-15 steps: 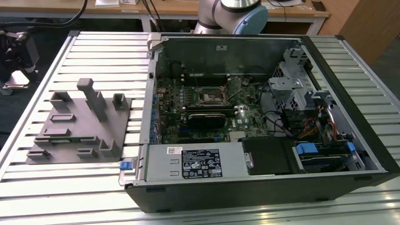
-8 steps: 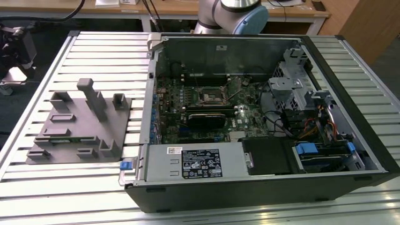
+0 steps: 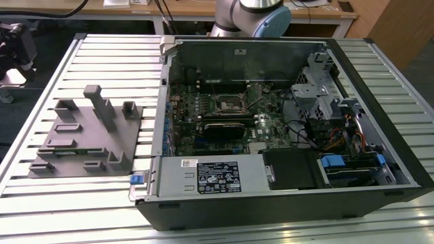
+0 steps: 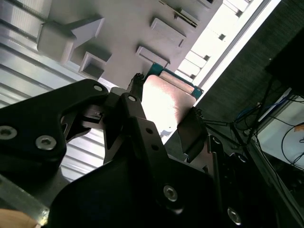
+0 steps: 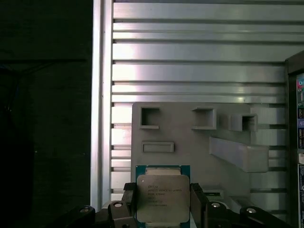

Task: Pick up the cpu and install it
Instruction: 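Pick up the cpu and move it towards the insertion slot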

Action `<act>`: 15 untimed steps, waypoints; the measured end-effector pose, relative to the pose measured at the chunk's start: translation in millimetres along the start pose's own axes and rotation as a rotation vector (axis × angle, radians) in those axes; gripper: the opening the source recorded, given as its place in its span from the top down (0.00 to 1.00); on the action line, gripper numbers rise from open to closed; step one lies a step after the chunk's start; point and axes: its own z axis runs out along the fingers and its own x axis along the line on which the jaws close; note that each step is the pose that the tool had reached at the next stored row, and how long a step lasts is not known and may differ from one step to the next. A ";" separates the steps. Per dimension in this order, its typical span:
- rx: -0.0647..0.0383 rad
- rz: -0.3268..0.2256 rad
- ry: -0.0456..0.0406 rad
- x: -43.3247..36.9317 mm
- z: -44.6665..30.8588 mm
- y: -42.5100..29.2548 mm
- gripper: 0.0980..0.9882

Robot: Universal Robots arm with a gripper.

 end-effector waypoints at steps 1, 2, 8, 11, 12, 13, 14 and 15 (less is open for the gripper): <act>0.000 0.000 0.0001 0.0 -1.3 0.1 0.50; 0.000 0.000 0.0000 0.0 -2.5 0.2 0.50; 0.000 0.000 0.0001 -0.1 -10.7 0.9 0.50; 0.000 0.000 0.0000 -0.1 -15.0 1.3 0.50; 0.000 0.000 0.0000 -0.2 -16.5 1.4 0.50; 0.000 0.000 0.0000 -0.2 -18.0 1.6 0.50; 0.000 0.000 0.0001 -0.2 -19.4 1.8 0.50; 0.000 0.000 0.0001 -0.2 -20.7 1.9 0.50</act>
